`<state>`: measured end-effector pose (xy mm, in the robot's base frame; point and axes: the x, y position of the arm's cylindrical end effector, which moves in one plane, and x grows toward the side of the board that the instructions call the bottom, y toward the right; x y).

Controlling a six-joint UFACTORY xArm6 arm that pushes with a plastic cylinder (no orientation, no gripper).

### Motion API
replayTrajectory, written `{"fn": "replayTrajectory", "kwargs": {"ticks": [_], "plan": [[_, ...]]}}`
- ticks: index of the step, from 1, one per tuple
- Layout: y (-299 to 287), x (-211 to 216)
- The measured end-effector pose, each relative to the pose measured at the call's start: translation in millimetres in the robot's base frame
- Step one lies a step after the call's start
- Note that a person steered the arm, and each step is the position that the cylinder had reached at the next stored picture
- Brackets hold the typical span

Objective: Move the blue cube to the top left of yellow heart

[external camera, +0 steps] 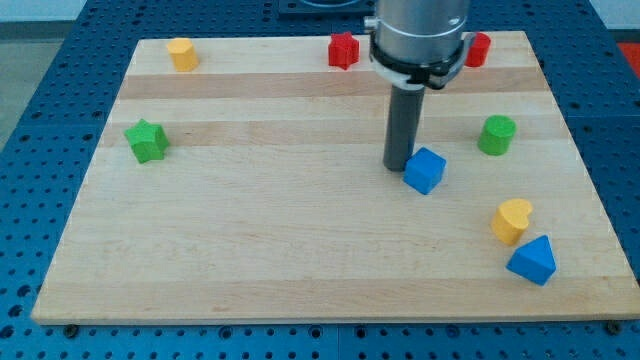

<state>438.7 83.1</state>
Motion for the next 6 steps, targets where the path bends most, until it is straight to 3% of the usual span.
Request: {"fn": "replayTrajectory", "kwargs": {"ticks": [3,6], "plan": [[45,2],[33,7]]}}
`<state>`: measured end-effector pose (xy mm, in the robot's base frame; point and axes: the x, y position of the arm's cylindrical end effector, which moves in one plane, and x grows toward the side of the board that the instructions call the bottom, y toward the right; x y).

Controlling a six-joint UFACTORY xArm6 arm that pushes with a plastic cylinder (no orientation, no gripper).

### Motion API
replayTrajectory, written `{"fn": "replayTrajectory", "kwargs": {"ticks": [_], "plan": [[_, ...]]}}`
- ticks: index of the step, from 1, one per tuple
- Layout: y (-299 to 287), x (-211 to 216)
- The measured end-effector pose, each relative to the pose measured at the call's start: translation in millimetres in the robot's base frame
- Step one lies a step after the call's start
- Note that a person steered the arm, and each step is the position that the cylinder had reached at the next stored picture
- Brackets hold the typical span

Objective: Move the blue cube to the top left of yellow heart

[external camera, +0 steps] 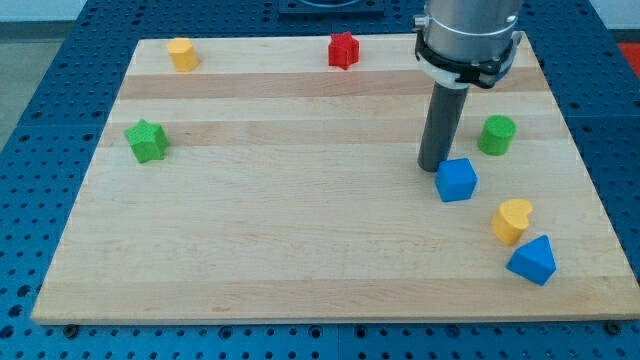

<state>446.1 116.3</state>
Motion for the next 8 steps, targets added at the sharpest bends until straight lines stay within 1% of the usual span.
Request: {"fn": "replayTrajectory", "kwargs": {"ticks": [1,2,3,5,6,8], "plan": [[0,9],[-4,9],[-22,9],[-27,21],[-23,25],[6,25]]}}
